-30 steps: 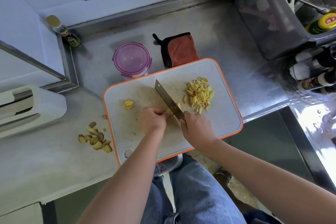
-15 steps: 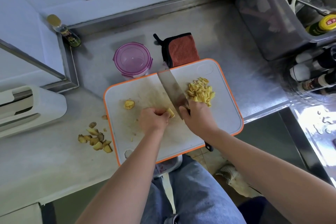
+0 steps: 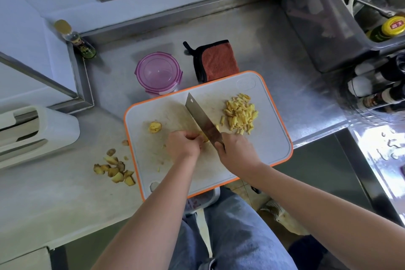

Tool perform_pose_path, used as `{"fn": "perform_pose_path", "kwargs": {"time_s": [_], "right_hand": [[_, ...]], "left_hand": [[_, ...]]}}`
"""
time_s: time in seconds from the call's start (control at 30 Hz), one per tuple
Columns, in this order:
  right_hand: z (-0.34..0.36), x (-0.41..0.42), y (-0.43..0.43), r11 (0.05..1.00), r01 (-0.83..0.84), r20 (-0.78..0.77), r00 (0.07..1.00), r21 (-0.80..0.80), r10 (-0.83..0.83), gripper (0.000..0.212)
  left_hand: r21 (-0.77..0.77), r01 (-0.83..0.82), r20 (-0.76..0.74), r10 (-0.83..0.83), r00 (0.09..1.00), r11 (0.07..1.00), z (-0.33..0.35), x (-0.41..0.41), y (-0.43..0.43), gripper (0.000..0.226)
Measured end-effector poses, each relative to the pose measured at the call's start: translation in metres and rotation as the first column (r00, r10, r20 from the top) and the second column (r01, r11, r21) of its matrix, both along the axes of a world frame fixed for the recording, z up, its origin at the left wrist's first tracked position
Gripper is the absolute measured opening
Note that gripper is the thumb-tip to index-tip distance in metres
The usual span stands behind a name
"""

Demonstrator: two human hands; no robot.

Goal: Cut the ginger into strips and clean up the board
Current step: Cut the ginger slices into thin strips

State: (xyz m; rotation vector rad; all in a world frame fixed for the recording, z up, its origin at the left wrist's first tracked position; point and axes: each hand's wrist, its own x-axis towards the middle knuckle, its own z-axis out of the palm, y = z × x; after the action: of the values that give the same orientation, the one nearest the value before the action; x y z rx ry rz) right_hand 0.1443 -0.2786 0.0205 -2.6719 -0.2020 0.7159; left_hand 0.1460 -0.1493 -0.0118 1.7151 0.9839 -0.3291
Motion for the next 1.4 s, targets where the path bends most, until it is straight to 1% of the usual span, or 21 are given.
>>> {"fn": "perform_pose_path", "kwargs": {"time_s": [0.07,0.1,0.2,0.37,0.47,0.53,0.63,0.7,0.77,0.83,1.03,1.2,1.27,1.4], "right_hand": [[-0.004,0.003,0.006,1.0,0.008,0.004,1.0,-0.001,-0.008,0.023],[-0.007,0.005,0.008,1.0,0.012,0.01,1.0,0.0,-0.012,0.023],[-0.011,0.005,0.008,1.0,0.017,0.037,0.999,0.009,-0.017,0.025],[-0.014,0.0,0.006,0.998,0.057,0.061,0.996,0.034,-0.059,0.026],[-0.016,0.001,0.006,1.0,0.015,0.078,0.997,0.015,-0.016,0.023],[-0.016,0.001,0.008,1.0,-0.027,0.095,0.995,0.006,0.027,0.024],[-0.014,-0.004,0.005,1.0,-0.027,0.083,0.996,0.008,0.026,0.026],[-0.013,-0.011,-0.003,0.999,-0.037,0.055,0.998,-0.029,0.038,0.026],[-0.013,-0.015,-0.006,0.997,-0.046,0.043,0.998,-0.054,0.048,0.026],[-0.014,-0.011,-0.001,0.998,-0.04,0.062,0.997,-0.039,0.042,0.025],[-0.016,0.016,0.022,0.999,0.023,0.095,0.995,0.048,-0.028,0.022],[-0.015,0.021,0.007,0.984,0.148,0.099,0.983,0.101,-0.158,0.028],[-0.012,0.023,-0.003,0.979,0.159,0.096,0.981,0.127,-0.171,0.03],[-0.009,0.014,-0.008,0.987,0.063,0.097,0.992,0.148,-0.078,0.027]], "left_hand": [[0.003,-0.003,-0.007,0.003,1.0,1.0,0.0,0.0,0.0,0.023],[0.004,-0.005,-0.01,0.005,1.0,1.0,-0.001,0.001,0.0,0.024],[-0.002,-0.011,-0.009,0.011,1.0,1.0,-0.002,0.0,0.001,0.022],[-0.004,-0.02,-0.001,0.02,1.0,1.0,0.0,-0.001,0.0,0.026],[-0.011,-0.03,0.003,0.03,1.0,0.999,0.0,-0.001,-0.001,0.024],[-0.01,-0.031,0.007,0.031,1.0,0.999,-0.001,-0.002,-0.001,0.024],[0.013,-0.021,0.0,0.021,1.0,1.0,0.002,-0.002,-0.001,0.014],[0.038,-0.001,0.0,0.001,1.0,0.999,0.002,-0.002,-0.001,0.008],[0.035,0.003,0.006,-0.003,1.0,0.999,0.0,-0.002,-0.001,0.014],[0.029,0.006,0.002,-0.006,1.0,1.0,0.0,-0.002,-0.001,0.02],[-0.027,-0.045,-0.014,0.044,0.999,0.999,-0.002,0.001,0.0,0.022],[-0.025,-0.064,-0.002,0.064,0.998,0.998,-0.001,0.0,-0.001,0.027],[-0.023,-0.061,0.008,0.062,0.998,0.998,-0.001,-0.001,-0.002,0.025],[-0.013,-0.046,0.018,0.046,0.999,0.999,-0.001,-0.002,-0.001,0.007]]}}
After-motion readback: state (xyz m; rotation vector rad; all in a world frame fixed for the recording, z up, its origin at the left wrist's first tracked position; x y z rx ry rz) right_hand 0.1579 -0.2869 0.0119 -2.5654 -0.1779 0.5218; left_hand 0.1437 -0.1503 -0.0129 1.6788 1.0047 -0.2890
